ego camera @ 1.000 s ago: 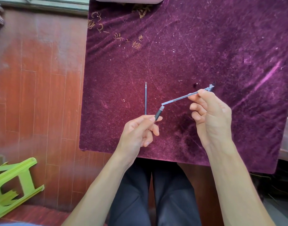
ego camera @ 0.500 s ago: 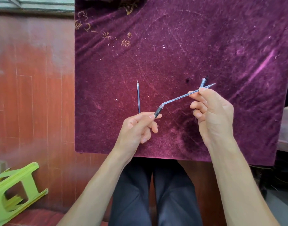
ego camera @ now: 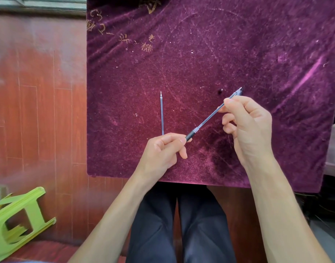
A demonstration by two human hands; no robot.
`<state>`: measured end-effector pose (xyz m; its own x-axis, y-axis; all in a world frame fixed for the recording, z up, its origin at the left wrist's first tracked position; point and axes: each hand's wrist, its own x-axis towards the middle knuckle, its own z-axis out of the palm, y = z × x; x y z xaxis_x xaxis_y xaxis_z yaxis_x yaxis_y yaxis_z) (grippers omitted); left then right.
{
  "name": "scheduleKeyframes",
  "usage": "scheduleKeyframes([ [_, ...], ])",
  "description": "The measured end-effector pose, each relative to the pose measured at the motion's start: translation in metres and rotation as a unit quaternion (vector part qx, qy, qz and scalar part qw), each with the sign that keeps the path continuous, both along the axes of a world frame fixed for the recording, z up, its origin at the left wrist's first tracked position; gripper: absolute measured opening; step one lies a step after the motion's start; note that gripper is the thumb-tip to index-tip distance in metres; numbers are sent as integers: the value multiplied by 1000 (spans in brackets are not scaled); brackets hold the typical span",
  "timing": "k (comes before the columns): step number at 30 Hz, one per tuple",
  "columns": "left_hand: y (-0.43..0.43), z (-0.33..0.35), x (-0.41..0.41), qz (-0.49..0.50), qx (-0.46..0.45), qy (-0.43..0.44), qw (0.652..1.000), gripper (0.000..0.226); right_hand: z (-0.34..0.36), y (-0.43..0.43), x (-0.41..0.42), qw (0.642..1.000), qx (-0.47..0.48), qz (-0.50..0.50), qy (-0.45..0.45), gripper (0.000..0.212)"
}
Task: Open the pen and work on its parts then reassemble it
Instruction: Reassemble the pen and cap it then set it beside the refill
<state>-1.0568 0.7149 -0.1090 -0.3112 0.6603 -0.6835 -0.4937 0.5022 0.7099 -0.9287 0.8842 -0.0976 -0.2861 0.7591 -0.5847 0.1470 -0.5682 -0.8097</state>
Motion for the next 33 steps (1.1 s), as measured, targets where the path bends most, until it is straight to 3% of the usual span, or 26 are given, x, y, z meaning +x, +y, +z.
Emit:
scheduleKeyframes([
  [15, 3, 0, 3, 28, 20, -9, 999, 24, -4, -25, -10, 992, -38, 122, -23, 11],
  [19, 3, -1, 3, 33, 21, -12, 999, 24, -4, -22, -9, 994, -52, 100, -8, 18],
  [24, 5, 0, 4, 31, 26, -16, 999, 24, -4, -14, -10, 996, -52, 75, 7, 8],
  [33, 11, 1, 5, 44, 30, -24, 998, 26, -7, -27, -10, 991, -54, 126, 3, 6],
])
